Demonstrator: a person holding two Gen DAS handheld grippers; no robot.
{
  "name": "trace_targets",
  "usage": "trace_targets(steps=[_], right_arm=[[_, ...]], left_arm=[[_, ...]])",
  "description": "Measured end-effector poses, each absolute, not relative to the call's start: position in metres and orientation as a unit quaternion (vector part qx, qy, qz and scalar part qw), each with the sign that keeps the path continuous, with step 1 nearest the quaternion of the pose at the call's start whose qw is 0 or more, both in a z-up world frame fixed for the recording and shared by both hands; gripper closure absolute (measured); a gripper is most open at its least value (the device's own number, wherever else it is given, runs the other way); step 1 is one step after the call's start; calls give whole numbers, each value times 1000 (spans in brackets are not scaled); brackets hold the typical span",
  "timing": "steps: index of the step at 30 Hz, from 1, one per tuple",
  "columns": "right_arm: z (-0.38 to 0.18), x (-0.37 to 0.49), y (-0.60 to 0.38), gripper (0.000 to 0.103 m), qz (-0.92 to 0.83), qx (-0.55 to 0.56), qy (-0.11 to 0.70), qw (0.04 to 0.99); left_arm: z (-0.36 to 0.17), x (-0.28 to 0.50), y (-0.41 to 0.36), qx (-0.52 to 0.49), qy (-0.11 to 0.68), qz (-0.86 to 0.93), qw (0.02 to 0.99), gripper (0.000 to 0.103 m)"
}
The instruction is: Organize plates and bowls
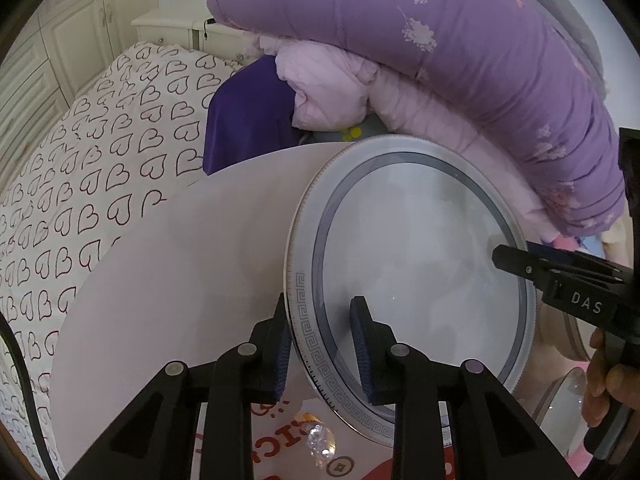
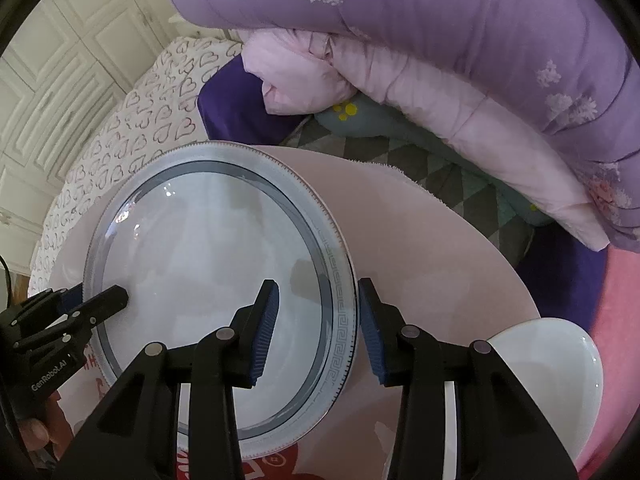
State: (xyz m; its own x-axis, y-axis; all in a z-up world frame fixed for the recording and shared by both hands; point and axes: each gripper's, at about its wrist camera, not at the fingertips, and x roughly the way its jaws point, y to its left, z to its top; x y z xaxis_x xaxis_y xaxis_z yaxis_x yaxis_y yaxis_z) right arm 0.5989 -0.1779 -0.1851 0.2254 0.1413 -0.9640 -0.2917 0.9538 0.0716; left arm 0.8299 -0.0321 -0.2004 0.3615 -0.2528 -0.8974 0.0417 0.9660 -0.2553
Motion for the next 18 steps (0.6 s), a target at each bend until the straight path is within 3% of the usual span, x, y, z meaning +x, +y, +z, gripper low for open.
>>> trace_targets(steps=[4, 9, 18], right_arm=[[-186, 596, -177, 76, 130, -87, 601, 784], [-178, 589, -184, 84, 133, -82, 590, 792], [-174, 577, -174, 85, 158, -62, 592, 788]], left_arm=[[-199, 826, -31, -99, 556, -90, 820, 80], [-197, 823, -28, -111, 554, -84, 821, 82], [-186, 808, -11, -103, 546, -62, 829, 82]])
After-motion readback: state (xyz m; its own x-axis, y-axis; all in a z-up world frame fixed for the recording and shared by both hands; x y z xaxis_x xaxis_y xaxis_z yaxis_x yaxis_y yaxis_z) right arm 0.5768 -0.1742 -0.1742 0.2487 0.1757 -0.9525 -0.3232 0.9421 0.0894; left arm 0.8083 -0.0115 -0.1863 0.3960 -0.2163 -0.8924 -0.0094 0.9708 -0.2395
